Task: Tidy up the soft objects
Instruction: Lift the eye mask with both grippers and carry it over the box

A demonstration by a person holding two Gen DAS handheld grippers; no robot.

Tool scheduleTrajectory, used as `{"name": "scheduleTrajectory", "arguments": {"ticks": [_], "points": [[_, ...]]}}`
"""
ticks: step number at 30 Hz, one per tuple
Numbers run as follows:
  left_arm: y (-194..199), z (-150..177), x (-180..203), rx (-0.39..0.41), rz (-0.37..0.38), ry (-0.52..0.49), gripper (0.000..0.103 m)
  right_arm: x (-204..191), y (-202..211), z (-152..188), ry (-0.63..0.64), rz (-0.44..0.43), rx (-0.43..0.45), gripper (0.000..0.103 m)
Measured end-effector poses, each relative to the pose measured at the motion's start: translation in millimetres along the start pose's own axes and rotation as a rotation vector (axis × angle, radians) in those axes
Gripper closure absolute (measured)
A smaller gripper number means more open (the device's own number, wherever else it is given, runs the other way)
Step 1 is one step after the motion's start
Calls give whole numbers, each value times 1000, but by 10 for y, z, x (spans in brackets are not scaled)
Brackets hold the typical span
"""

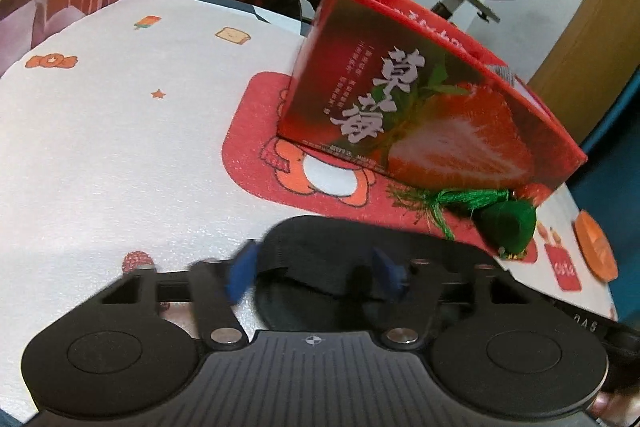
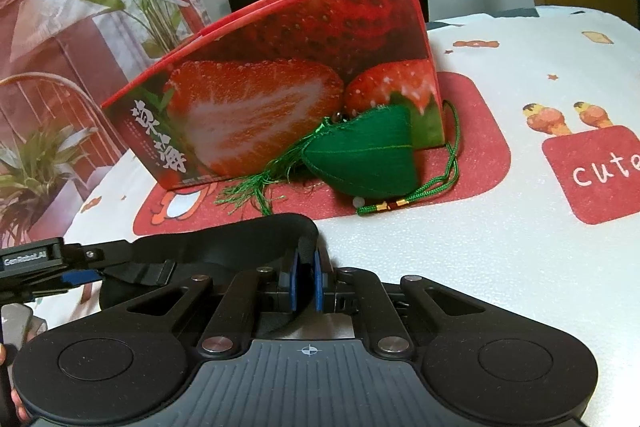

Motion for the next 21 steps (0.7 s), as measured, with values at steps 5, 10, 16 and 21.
{"name": "scheduleTrajectory", "arguments": {"ticks": [5, 10, 16, 21], "points": [[21, 23, 18, 1, -26, -18, 91, 16, 15, -5, -7, -3, -6, 95], [181, -49, 121, 78, -49, -79, 95, 77, 75, -21, -36, 3, 14, 95], [361, -157, 358, 156, -42, -179, 96, 5, 271, -107, -6, -36, 99, 96], [584, -324, 454, 235, -27, -194, 96, -128, 510, -263, 63, -67, 200, 96]]}}
Point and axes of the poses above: each gripper's, at about its wrist camera, not at the fingertips, and y roughly against the way its jaws point, x to its right, z to its underside, the point moved 4 cm from there along -y, roughly the way its jaws point, and after that the axes turned 10 degrees about z, right-handed, at the moved point
